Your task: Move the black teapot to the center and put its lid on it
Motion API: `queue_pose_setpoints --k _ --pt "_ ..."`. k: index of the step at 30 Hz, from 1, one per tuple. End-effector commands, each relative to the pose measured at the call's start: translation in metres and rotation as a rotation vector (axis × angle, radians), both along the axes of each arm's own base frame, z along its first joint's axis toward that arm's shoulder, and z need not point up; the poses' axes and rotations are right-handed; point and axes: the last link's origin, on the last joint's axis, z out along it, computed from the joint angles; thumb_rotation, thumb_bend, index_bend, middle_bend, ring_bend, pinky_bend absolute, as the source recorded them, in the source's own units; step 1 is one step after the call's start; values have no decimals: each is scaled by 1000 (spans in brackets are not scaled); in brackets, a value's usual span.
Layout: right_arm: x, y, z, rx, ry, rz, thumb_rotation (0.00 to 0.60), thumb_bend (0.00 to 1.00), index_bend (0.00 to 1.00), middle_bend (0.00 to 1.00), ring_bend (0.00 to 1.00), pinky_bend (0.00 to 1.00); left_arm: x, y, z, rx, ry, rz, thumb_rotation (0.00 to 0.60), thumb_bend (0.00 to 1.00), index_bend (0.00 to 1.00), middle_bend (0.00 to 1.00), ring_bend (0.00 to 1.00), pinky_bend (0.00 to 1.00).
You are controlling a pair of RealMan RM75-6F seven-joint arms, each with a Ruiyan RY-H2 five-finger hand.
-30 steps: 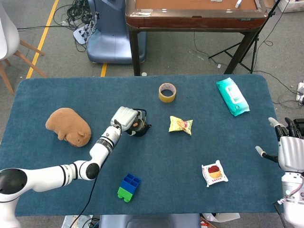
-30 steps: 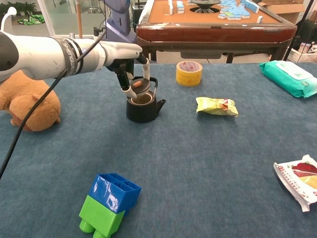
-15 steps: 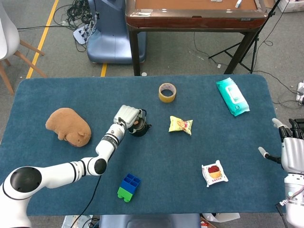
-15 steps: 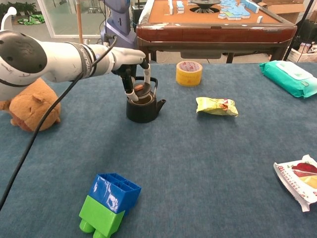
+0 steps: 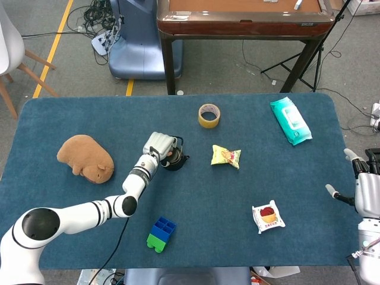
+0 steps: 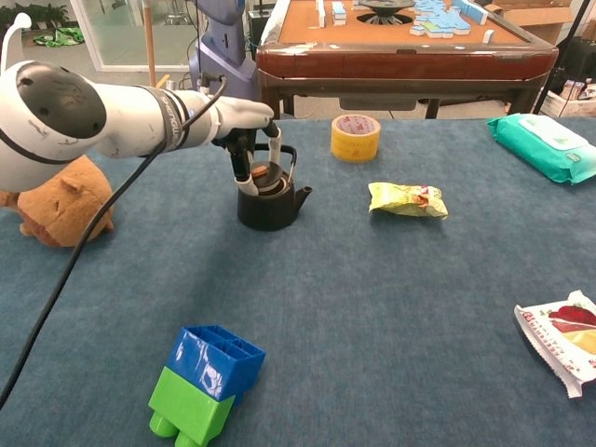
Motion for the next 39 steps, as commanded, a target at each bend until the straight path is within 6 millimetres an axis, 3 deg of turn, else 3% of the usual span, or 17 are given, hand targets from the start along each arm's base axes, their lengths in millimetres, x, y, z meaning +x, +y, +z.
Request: queue_pose_setpoints --k 1,15,39 --pt "-1 0 0 -1 -2 0 600 54 188 292 90 214 1 0 -1 3 2 -3 600 253 464 1000 967 1000" --pt "-3 0 2 -9 -6 -1 600 53 188 293 90 214 1 0 -3 -3 6 15 600 252 232 1000 966 1000" --pt "0 1 1 -11 -3 8 600 54 188 293 90 213 -4 -9 4 -48 31 36 600 251 292 1000 966 1000"
